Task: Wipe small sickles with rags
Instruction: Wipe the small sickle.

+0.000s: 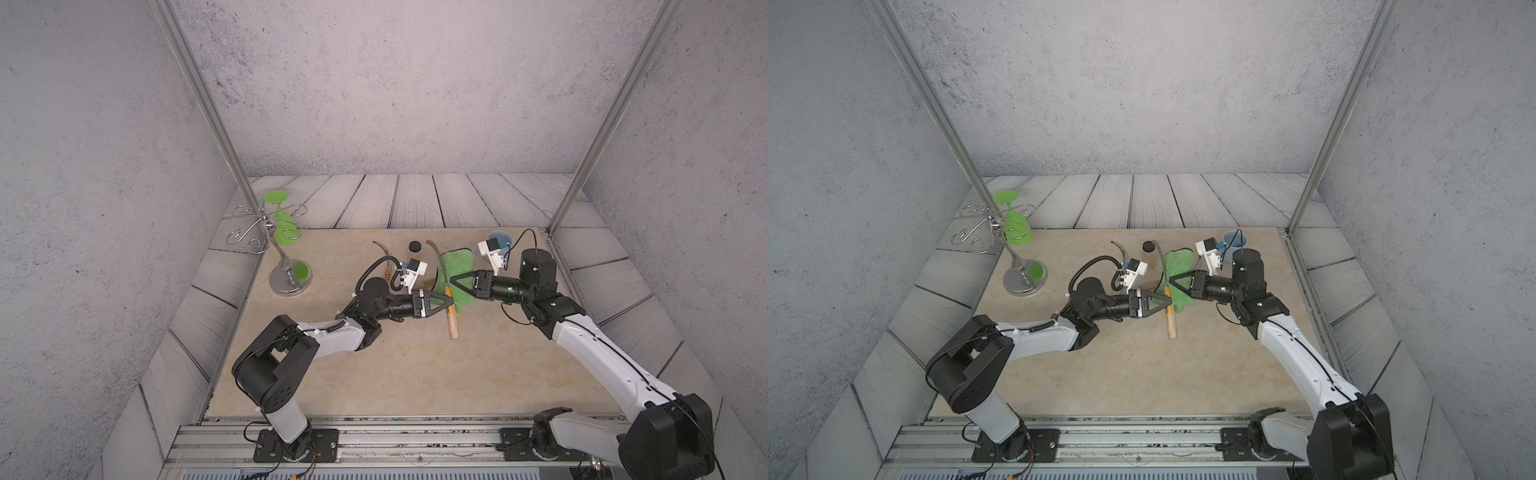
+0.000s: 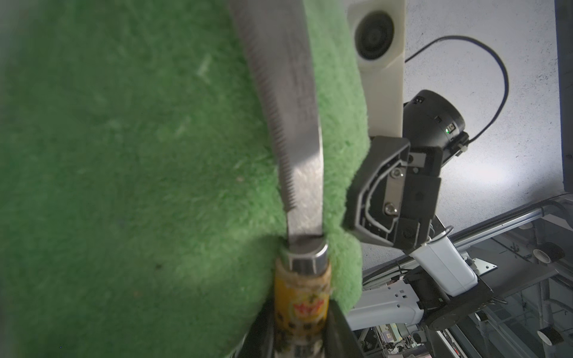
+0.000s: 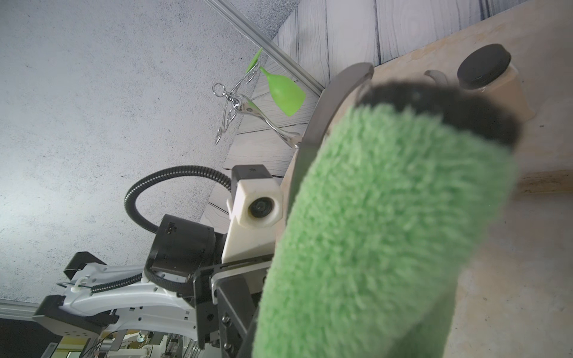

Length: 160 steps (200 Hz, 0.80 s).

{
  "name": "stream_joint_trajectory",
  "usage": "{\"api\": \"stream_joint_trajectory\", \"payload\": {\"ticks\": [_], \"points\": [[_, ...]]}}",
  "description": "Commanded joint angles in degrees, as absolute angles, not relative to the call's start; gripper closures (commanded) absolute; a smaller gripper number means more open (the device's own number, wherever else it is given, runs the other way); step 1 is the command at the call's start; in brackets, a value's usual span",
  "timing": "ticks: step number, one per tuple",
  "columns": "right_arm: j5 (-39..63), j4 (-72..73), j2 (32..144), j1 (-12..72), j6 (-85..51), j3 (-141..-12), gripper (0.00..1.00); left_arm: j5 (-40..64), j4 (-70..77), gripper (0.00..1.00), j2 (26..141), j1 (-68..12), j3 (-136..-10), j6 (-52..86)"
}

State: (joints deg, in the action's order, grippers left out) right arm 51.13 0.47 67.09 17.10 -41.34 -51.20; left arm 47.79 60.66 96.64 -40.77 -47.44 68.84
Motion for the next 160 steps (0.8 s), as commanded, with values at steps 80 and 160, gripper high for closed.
{"api": "stream_joint_trajectory", "payload": {"ticks": [80, 160], "points": [[57.0, 0.6, 61.2, 21.5, -44.3, -42.4, 0.82, 42.9, 67.4, 1.00, 96.7, -35.8, -55.7, 72.1], [56.7, -6.1, 57.3, 21.6, -40.4, -39.1, 0.82, 45.1, 68.4, 1.00, 95.1, -28.8, -57.8, 76.0]]}}
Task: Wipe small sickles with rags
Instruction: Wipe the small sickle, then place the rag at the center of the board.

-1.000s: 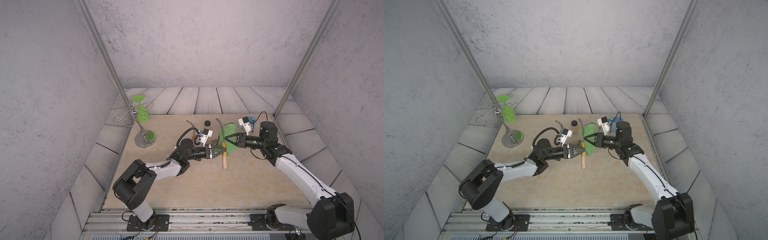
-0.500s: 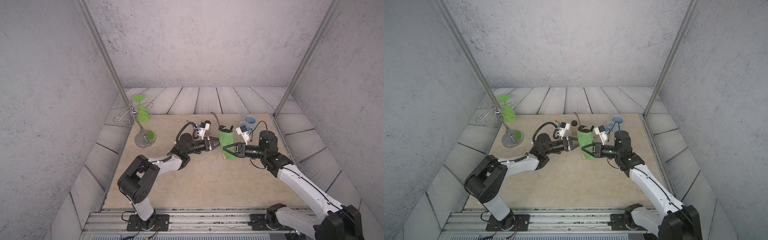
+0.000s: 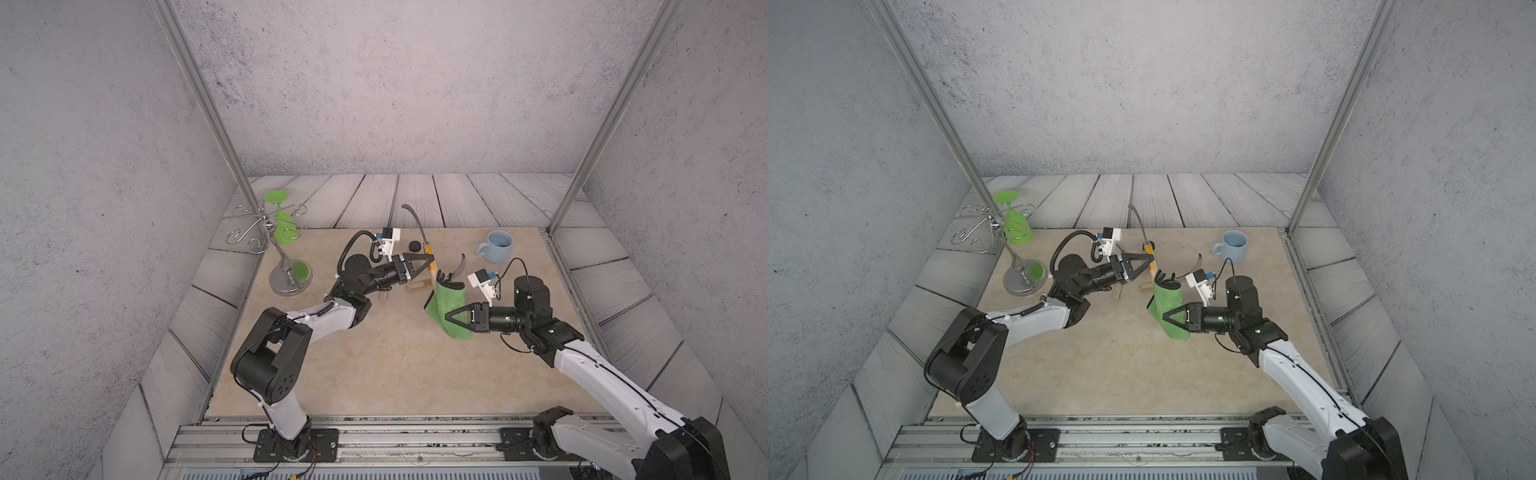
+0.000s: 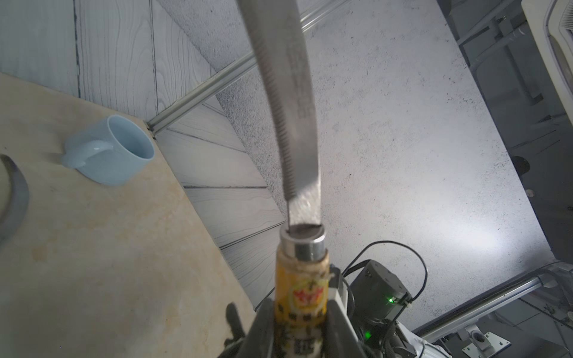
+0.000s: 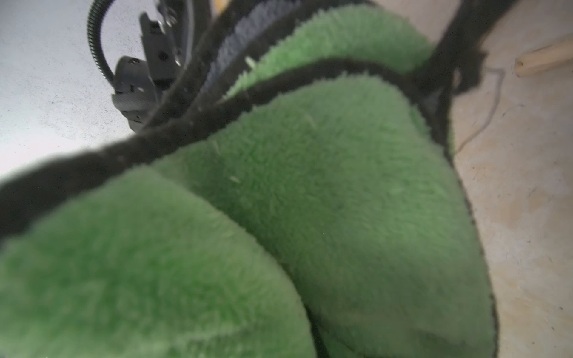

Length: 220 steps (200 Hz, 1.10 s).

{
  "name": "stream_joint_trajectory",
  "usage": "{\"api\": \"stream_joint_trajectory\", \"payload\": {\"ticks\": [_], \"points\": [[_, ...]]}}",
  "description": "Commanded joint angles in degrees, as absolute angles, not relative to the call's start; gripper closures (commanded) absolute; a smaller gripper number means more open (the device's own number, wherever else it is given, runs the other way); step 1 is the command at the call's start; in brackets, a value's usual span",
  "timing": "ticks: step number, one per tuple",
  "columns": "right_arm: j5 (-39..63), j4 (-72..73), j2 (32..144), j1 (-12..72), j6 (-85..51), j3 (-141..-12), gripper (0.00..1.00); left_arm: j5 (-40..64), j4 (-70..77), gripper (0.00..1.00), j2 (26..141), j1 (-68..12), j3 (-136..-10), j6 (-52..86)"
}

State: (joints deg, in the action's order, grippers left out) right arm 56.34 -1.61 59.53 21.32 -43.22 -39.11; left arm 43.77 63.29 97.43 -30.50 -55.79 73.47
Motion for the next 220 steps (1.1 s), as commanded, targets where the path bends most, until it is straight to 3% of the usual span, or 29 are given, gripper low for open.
{"api": "stream_joint_trajectory", "payload": {"ticks": [1, 61, 136, 178, 220], "points": [[56.5, -6.3, 57.3, 21.6, -40.3, -39.1, 0.82, 45.1, 68.4, 1.00, 95.1, -28.7, -57.7, 76.0], [50.8, -13.5, 59.6, 18.7, -37.6, -42.7, 0.82, 47.8, 62.8, 1.00, 90.4, -26.7, -51.9, 71.7], [53.2, -13.7, 79.4, 18.0, -35.0, -50.2, 0.80, 50.4, 55.4, 1.00, 85.0, -26.7, -46.4, 66.0], [42.2, -27.8, 82.3, 17.6, -26.0, -52.5, 0.76, 51.3, 55.8, 1.00, 84.7, -26.7, -44.9, 66.0], [26.6, -40.0, 83.9, 15.4, -19.9, -52.7, 0.59, 52.0, 55.8, 1.00, 84.6, -26.7, -43.9, 66.0]]}}
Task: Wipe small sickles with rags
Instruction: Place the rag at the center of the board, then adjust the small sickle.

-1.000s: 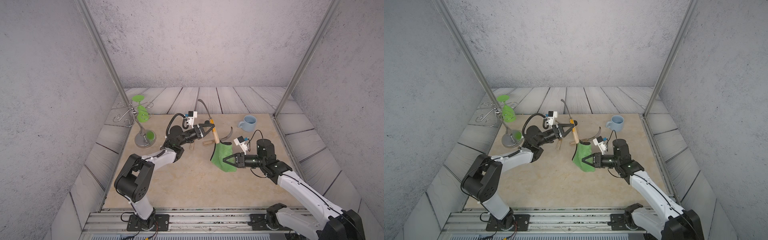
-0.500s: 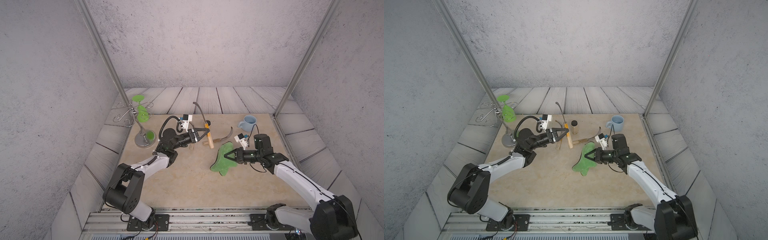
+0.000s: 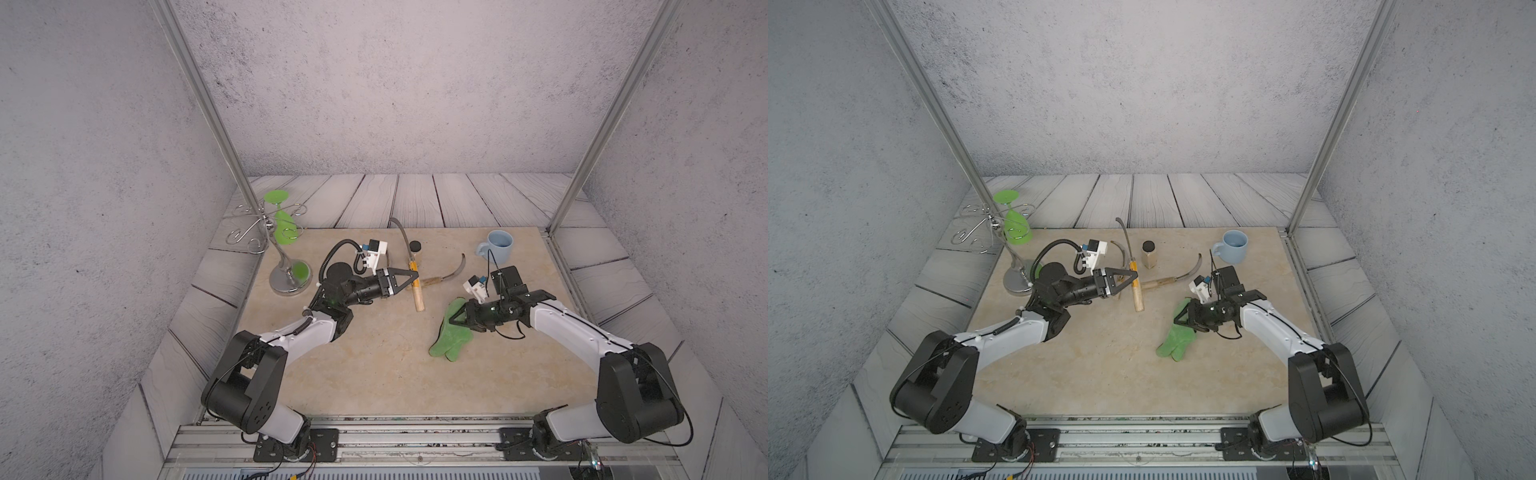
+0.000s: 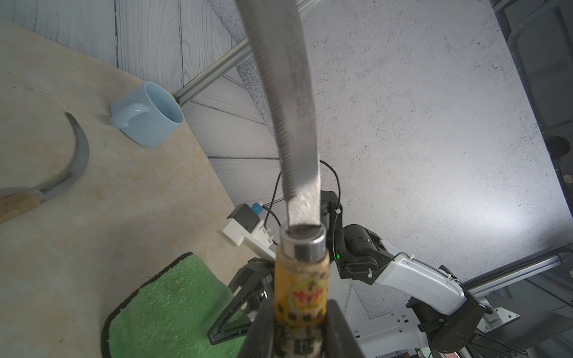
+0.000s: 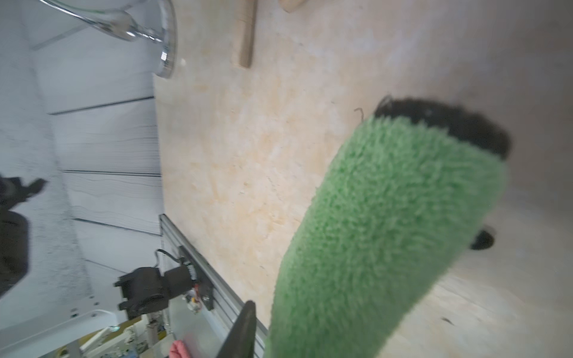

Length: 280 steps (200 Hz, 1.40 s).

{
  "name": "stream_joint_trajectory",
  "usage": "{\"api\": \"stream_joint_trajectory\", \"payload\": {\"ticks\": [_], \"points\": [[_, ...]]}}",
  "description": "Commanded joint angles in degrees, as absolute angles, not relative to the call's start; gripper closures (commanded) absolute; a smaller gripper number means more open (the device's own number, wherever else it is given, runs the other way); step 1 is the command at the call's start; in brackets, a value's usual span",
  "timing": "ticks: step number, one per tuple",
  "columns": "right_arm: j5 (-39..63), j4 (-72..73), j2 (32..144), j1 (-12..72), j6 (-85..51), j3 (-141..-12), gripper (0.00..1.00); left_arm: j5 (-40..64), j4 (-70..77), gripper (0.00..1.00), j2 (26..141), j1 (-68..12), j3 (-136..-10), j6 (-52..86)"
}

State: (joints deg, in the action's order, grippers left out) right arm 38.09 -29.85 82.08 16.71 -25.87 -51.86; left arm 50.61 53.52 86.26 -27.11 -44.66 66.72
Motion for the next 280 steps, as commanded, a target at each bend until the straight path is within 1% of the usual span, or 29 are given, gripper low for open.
{"api": "stream_joint_trajectory", "payload": {"ticks": [1, 34, 56, 81, 104, 123, 158, 194, 229, 280], "points": [[26.6, -40.0, 83.9, 15.4, -19.9, -52.7, 0.59, 52.0, 55.9, 1.00, 84.6, -26.7, -43.9, 66.0], [15.1, -45.3, 83.7, 14.5, -19.0, -53.2, 0.45, 52.3, 55.7, 1.00, 84.4, -26.7, -43.1, 65.8], [9.8, -48.3, 82.3, 14.4, -18.9, -54.1, 0.38, 52.9, 55.5, 1.00, 84.5, -26.7, -43.0, 65.8], [6.0, -52.3, 79.4, 14.3, -18.7, -56.1, 0.35, 53.9, 55.0, 1.00, 84.5, -26.8, -42.8, 65.7], [4.5, -55.8, 74.9, 14.5, -18.6, -58.2, 0.35, 55.3, 54.8, 1.00, 84.4, -27.5, -42.2, 65.6], [8.3, -55.9, 70.9, 14.5, -18.1, -59.5, 0.34, 56.2, 54.5, 1.00, 84.4, -29.2, -41.1, 65.0], [24.6, -49.8, 65.5, 14.5, -18.2, -61.2, 0.35, 57.6, 51.7, 1.00, 84.4, -33.6, -39.9, 61.5], [38.2, -42.4, 65.0, 14.8, -21.0, -62.9, 0.35, 57.1, 45.1, 1.00, 84.1, -37.0, -40.9, 55.9], [41.8, -38.4, 65.1, 17.2, -23.2, -63.5, 0.35, 56.9, 44.1, 1.00, 85.5, -38.2, -42.5, 54.9], [41.3, -34.0, 68.9, 21.0, -25.5, -63.4, 0.36, 56.7, 44.4, 1.00, 88.1, -40.6, -45.5, 55.2]]}}
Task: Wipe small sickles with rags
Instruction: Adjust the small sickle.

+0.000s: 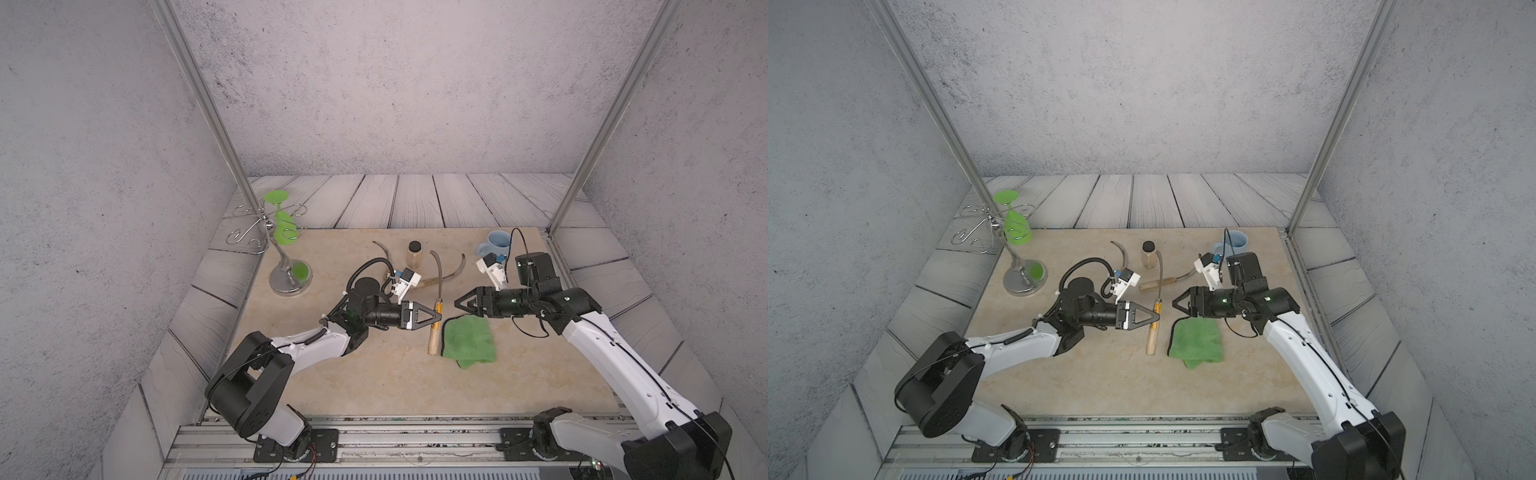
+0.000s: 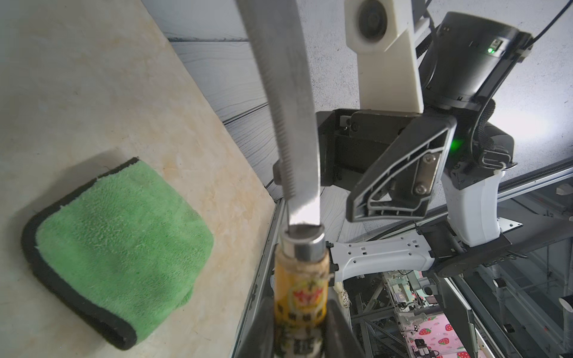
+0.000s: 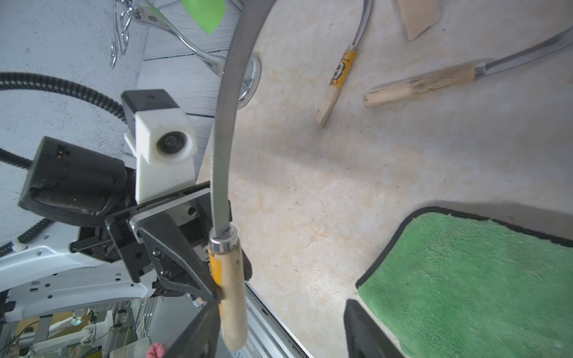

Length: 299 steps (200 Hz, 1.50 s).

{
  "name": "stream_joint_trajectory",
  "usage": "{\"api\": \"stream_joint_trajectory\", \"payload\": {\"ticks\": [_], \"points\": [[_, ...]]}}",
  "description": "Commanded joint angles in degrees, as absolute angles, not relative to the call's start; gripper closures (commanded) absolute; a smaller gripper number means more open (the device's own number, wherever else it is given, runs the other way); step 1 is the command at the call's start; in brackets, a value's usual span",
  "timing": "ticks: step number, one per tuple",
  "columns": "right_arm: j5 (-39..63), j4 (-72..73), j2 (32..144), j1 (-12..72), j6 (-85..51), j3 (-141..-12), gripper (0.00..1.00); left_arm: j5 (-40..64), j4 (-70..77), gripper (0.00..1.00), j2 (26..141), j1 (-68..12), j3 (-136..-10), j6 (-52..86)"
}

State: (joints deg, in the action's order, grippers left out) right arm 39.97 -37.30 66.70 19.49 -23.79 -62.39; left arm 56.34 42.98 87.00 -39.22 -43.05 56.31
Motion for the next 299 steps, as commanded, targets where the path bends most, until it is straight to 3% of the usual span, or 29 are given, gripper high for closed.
{"api": "stream_joint_trajectory", "payload": {"ticks": [1, 50, 88, 146, 172, 241, 299], "points": [[41.3, -33.9, 69.0, 21.0, -25.5, -63.4, 0.36, 56.7, 44.4, 1.00, 88.2, -40.5, -45.5, 55.2], [40.2, -31.8, 71.3, 23.6, -26.7, -63.6, 0.37, 56.7, 45.3, 1.00, 89.7, -41.8, -46.7, 55.8], [40.1, -30.9, 72.5, 24.9, -27.2, -62.7, 0.45, 56.6, 45.1, 1.00, 90.2, -42.0, -47.8, 55.8], [39.4, -30.0, 72.5, 25.8, -27.9, -61.1, 0.81, 56.3, 40.6, 1.00, 90.4, -42.0, -49.7, 52.6], [37.9, -29.9, 71.9, 25.9, -28.5, -61.4, 0.87, 54.5, 38.1, 1.00, 89.7, -42.0, -50.6, 51.0], [30.0, -28.7, 71.2, 25.9, -32.7, -62.4, 0.92, 49.5, 36.8, 0.65, 88.2, -42.0, -49.6, 49.7], [26.4, -24.5, 71.4, 26.2, -38.7, -62.1, 0.92, 46.4, 38.2, 0.55, 87.7, -42.0, -47.3, 50.1]]}}
